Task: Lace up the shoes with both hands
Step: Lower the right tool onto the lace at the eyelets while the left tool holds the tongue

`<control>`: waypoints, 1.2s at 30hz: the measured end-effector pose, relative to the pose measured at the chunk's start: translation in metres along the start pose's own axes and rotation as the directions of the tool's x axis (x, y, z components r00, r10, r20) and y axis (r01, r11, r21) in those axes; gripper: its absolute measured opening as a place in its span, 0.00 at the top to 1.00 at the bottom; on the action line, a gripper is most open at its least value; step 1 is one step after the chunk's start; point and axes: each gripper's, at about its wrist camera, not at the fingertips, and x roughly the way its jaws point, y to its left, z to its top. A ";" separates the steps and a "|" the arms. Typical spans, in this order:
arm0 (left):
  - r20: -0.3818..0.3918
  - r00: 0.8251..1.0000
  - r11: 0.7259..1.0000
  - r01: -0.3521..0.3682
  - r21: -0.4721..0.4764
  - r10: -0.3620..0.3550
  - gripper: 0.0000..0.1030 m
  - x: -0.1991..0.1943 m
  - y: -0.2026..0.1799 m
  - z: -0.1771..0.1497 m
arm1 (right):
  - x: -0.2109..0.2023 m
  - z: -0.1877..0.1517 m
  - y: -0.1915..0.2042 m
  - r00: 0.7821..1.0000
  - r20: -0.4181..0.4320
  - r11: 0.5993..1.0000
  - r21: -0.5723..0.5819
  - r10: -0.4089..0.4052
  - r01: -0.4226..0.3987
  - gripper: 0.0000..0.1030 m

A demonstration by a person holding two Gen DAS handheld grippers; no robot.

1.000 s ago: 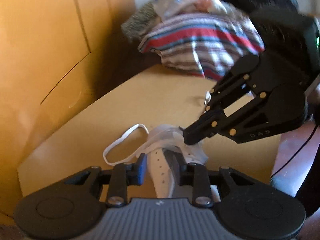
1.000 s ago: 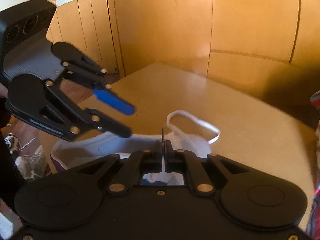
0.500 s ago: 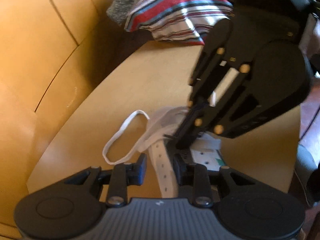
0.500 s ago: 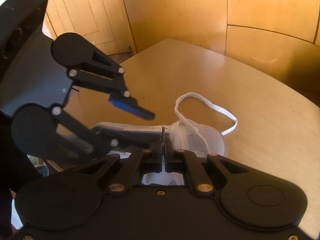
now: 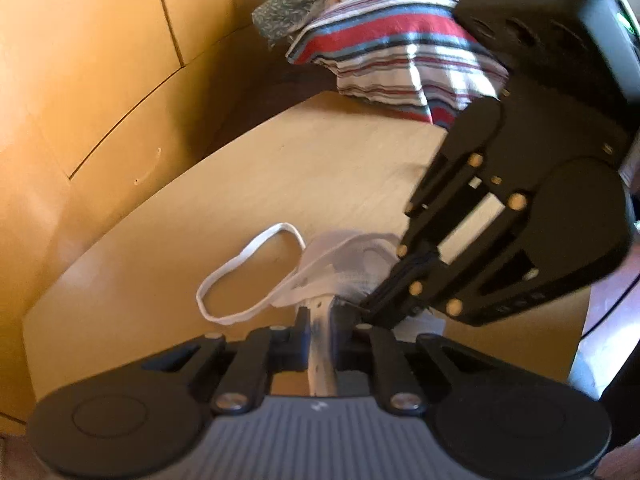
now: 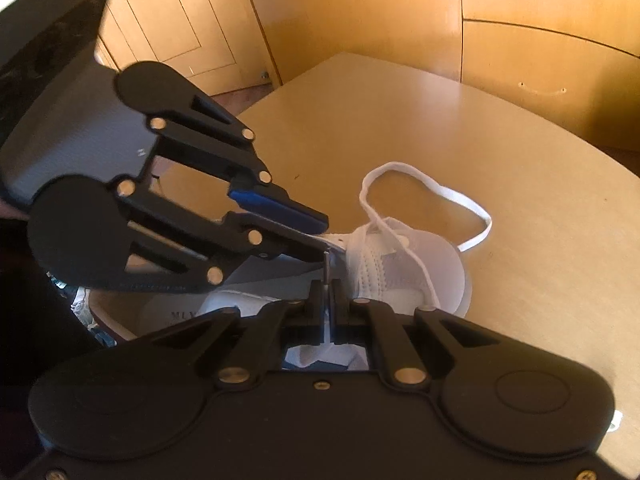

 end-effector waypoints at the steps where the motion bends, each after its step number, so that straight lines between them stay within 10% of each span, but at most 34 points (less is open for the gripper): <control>1: 0.000 1.000 1.000 0.000 -0.001 0.000 0.90 -0.001 0.001 -0.001 | 0.001 0.000 -0.001 1.000 -0.002 1.000 0.003 0.000 0.000 0.97; 36: 0.021 0.999 0.999 0.040 -0.031 -0.040 0.93 -0.002 0.012 -0.008 | 0.008 -0.010 -0.031 0.992 0.041 0.957 0.261 0.122 -0.129 0.97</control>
